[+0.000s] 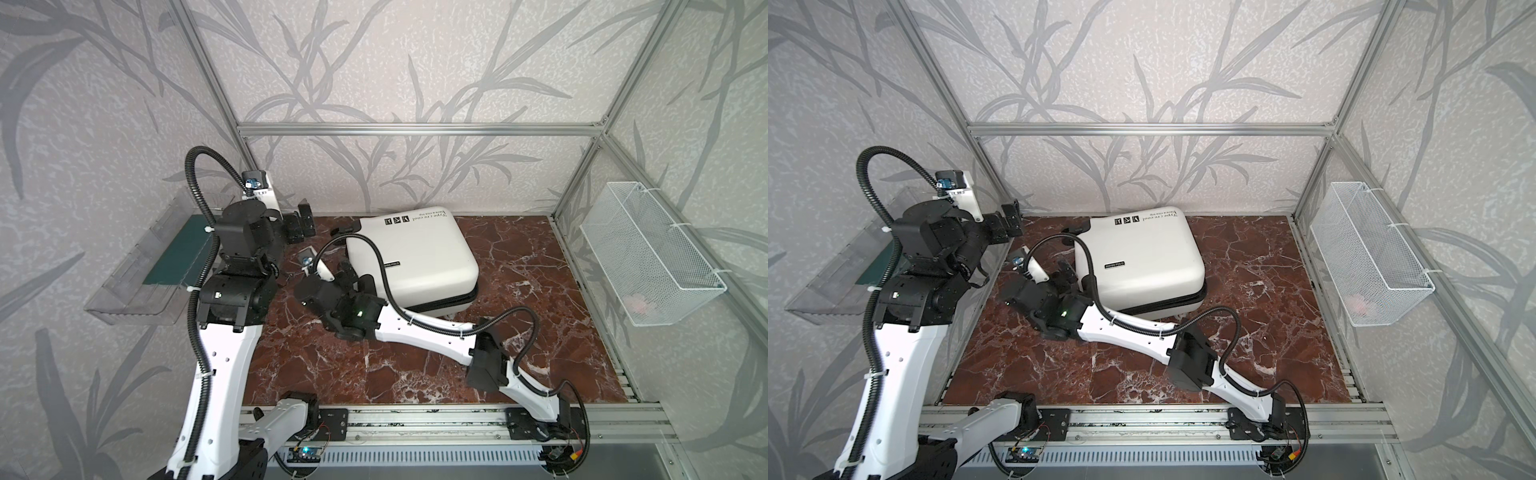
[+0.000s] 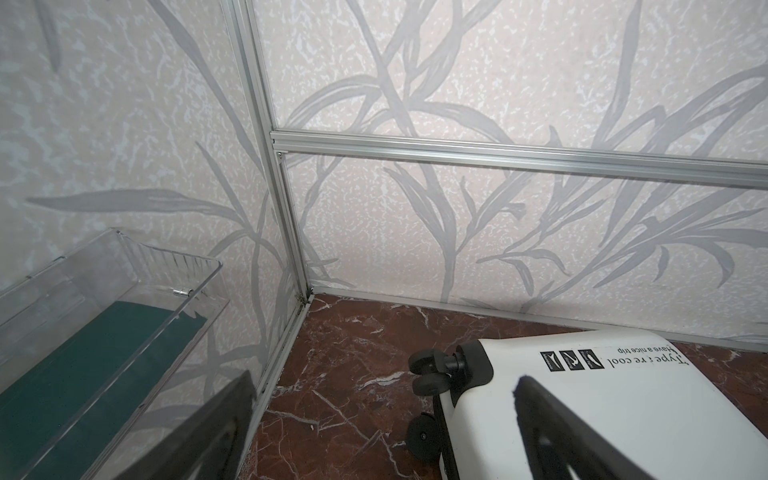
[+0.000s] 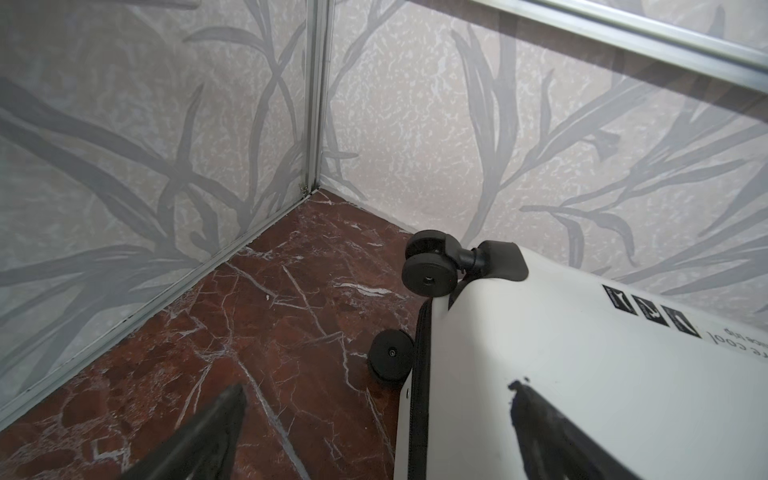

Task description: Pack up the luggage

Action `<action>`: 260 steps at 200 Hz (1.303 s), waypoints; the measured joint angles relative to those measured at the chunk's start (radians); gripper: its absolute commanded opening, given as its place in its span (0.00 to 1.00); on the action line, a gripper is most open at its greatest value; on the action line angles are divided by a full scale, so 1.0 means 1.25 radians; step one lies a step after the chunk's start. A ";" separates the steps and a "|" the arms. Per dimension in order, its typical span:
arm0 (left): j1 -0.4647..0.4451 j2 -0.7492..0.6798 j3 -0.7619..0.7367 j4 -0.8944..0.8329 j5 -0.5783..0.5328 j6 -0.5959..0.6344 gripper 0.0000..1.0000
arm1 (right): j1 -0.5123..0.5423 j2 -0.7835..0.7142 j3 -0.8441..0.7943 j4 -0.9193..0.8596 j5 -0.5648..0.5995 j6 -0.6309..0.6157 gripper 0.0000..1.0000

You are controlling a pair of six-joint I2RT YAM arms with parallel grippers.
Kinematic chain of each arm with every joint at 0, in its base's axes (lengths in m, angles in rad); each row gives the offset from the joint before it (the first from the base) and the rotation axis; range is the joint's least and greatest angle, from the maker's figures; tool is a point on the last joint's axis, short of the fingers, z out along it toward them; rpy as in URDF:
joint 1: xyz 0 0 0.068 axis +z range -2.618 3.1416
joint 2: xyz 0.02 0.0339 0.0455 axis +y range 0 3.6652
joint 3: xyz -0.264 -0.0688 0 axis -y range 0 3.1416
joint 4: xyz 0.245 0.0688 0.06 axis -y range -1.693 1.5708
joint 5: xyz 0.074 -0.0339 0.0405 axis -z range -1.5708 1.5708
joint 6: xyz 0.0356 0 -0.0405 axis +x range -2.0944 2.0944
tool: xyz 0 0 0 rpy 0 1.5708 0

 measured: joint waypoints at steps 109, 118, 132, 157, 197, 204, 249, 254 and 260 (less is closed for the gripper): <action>0.003 -0.060 -0.112 -0.025 0.171 -0.095 0.99 | -0.131 -0.710 -0.790 0.012 -0.273 0.222 0.99; 0.003 -0.066 -0.132 -0.028 0.194 -0.104 0.99 | -0.140 -0.756 -0.849 0.005 -0.284 0.244 0.99; 0.000 -0.078 -0.168 -0.032 0.219 -0.120 0.99 | -0.155 -0.825 -0.940 -0.010 -0.298 0.278 0.99; -0.013 -0.110 -0.245 -0.040 0.243 -0.142 0.99 | -0.193 -0.946 -1.092 -0.023 -0.330 0.334 0.99; -0.046 -0.154 -0.375 -0.045 0.245 -0.168 0.99 | -0.291 -1.064 -1.246 -0.032 -0.379 0.406 0.99; -0.052 -0.154 -0.394 -0.043 0.245 -0.172 0.99 | -0.307 -1.070 -1.263 -0.031 -0.388 0.412 0.99; -0.108 -0.082 -0.463 0.008 0.245 -0.186 0.99 | -0.380 -1.070 -1.314 0.003 -0.446 0.427 0.99; -0.115 -0.071 -0.464 0.015 0.245 -0.186 0.99 | -0.385 -1.069 -1.316 0.010 -0.451 0.428 0.99; -0.121 -0.056 -0.464 0.026 0.247 -0.186 0.99 | -0.392 -1.067 -1.317 0.018 -0.459 0.428 0.99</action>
